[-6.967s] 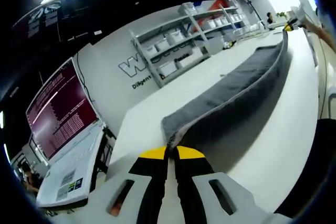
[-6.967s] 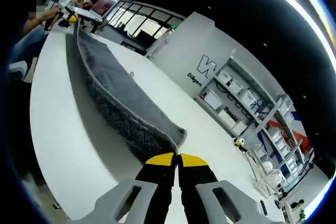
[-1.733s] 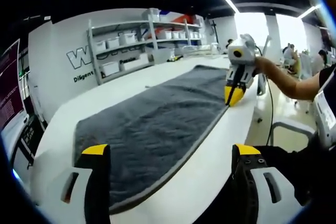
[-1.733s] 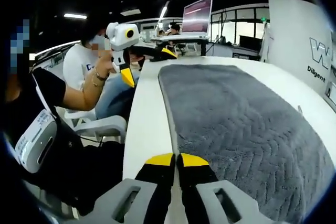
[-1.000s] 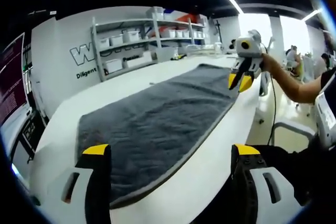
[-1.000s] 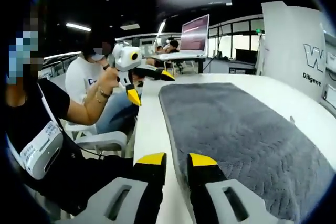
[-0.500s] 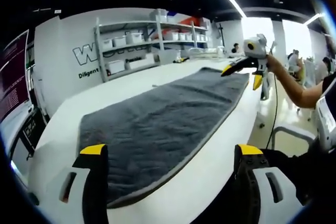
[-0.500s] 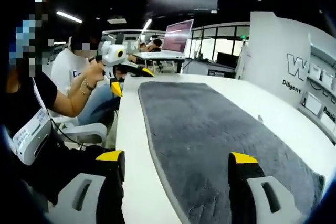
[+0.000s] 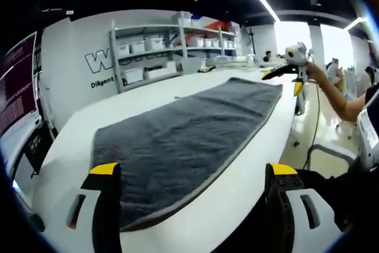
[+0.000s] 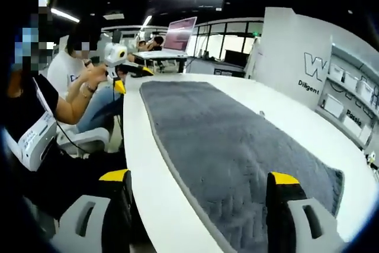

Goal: Open the folded towel by lifting each exposed corner and separating the folded layers until the towel lies flat within the target outline without major curled edges

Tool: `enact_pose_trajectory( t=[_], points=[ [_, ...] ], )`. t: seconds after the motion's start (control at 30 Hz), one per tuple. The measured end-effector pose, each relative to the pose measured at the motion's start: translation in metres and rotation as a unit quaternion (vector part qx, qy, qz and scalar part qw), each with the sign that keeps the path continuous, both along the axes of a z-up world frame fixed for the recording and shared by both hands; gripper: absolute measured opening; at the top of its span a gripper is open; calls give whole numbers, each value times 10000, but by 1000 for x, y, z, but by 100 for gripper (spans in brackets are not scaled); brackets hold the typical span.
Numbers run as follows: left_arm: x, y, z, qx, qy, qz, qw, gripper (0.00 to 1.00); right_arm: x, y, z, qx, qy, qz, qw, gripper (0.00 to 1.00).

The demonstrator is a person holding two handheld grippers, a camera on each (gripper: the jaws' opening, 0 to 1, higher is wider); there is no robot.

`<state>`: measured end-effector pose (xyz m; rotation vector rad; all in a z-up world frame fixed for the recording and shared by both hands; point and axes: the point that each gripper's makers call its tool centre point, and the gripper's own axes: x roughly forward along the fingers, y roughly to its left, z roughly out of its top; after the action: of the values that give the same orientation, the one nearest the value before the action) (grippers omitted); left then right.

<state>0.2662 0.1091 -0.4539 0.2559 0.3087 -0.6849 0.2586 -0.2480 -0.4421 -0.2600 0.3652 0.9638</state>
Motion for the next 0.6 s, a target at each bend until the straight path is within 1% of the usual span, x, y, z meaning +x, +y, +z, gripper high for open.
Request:
enact_pose_trajectory(
  t=[0.03, 0.07, 0.1, 0.17, 0.2, 0.27, 0.37, 0.47, 0.6],
  points=[
    [0, 0, 0, -3, 0, 2, 10000, 99, -2, -3, 1, 124, 73, -13, 9999, 85],
    [0, 0, 0, -10, 4, 4, 10000, 99, -3, -8, 0, 38, 76, 3, 10000, 80],
    [0, 0, 0, -16, 6, 3, 10000, 99, -5, -12, -4, -68, 151, -57, 9998, 73],
    [-1, -1, 1, -23, -5, -5, 10000, 99, -5, -24, -13, -446, 199, -158, 9987, 64],
    [-1, -2, 2, -22, -10, -14, 10000, 99, -5, -28, -16, -479, 274, -259, 9981, 60],
    [-2, -3, 3, -10, -23, -41, 10000, 99, -4, -33, -19, -417, 424, -297, 9978, 51],
    [-3, -5, 5, 3, -44, -66, 10000, 99, -6, -38, -26, -366, 601, -329, 9970, 32],
    [-4, -5, 6, 0, -61, -75, 10000, 99, -5, -43, -34, -499, 689, -369, 9957, 30],
    [-5, -5, 6, 0, -56, -74, 10000, 99, -4, -44, -39, -539, 769, -353, 9950, 26]
  ],
)
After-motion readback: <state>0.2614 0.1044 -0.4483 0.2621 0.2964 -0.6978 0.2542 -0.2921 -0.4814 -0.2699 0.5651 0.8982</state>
